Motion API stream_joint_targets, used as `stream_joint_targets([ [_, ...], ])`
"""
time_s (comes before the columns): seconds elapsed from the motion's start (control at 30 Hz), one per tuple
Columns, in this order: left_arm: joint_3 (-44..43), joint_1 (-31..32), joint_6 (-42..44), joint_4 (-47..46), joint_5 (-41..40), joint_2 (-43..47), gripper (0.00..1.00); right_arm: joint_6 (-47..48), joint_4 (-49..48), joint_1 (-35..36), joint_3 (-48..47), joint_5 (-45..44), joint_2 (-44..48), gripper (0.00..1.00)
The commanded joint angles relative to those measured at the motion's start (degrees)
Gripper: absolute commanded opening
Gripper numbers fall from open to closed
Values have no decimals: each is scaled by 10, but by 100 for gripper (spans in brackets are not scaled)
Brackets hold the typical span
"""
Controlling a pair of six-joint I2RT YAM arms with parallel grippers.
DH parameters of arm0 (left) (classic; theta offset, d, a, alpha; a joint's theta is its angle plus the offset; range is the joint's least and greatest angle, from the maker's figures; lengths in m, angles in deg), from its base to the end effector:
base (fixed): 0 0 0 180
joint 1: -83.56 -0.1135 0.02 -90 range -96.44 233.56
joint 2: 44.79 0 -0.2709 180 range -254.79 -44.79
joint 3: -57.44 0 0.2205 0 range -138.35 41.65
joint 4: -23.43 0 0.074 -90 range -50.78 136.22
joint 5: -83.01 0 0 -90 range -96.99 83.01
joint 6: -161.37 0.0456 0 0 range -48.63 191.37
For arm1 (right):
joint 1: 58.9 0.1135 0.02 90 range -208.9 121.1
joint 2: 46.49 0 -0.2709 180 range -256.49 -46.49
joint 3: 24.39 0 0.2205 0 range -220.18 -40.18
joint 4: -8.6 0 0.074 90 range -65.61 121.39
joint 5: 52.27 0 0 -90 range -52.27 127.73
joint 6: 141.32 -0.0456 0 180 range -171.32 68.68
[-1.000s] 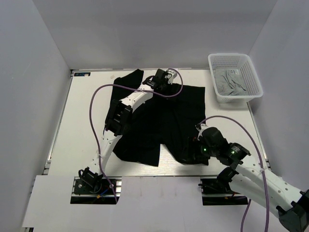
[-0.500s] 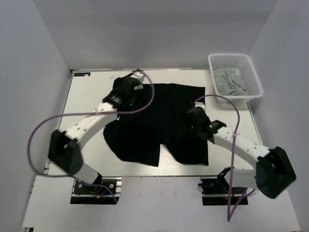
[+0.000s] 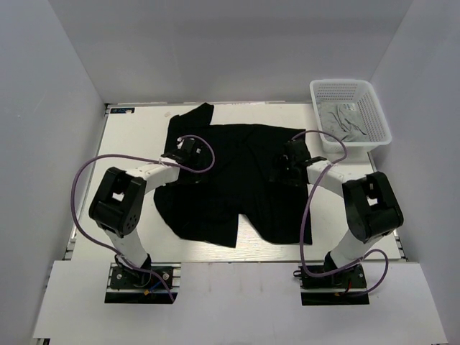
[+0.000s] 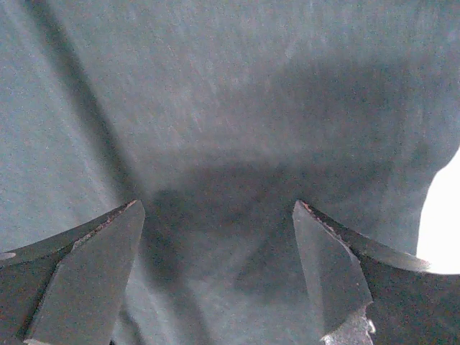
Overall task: Fold and stack the t-shirts
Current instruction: Flatten out the tshirt
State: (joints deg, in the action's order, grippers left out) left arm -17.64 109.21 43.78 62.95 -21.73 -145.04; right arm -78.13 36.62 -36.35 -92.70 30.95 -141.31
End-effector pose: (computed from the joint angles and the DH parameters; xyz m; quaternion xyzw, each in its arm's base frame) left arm 0.2919 -0.1273 0.1795 -0.0445 0.9670 0.0145 0.2503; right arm 0.2877 0.1136 0.1879 0.0533 0.9495 0.0758 0.2998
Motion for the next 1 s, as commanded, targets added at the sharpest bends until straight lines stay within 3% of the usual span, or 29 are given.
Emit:
stream_joint_targets([
  [0.0,-14,-28,-13,-9,17,-28,100,7,-8,-23,-17,42,-49,90],
  [0.27,-84,-69,39,-24,5,-110,100,52,4,-75,-110,62,-150,90],
  [0.43,-115,-82,92,-71,66,-117,100,102,20,-77,-204,84,-192,90],
  [0.67,-134,-68,114,-71,123,-7,100,162,-33,-55,-164,101,-83,90],
  [0.83,-77,-57,73,-54,236,67,100,166,-30,-20,-90,93,40,90],
  [0.97,-12,-11,55,-71,361,98,100,127,-27,-5,2,71,127,90],
])
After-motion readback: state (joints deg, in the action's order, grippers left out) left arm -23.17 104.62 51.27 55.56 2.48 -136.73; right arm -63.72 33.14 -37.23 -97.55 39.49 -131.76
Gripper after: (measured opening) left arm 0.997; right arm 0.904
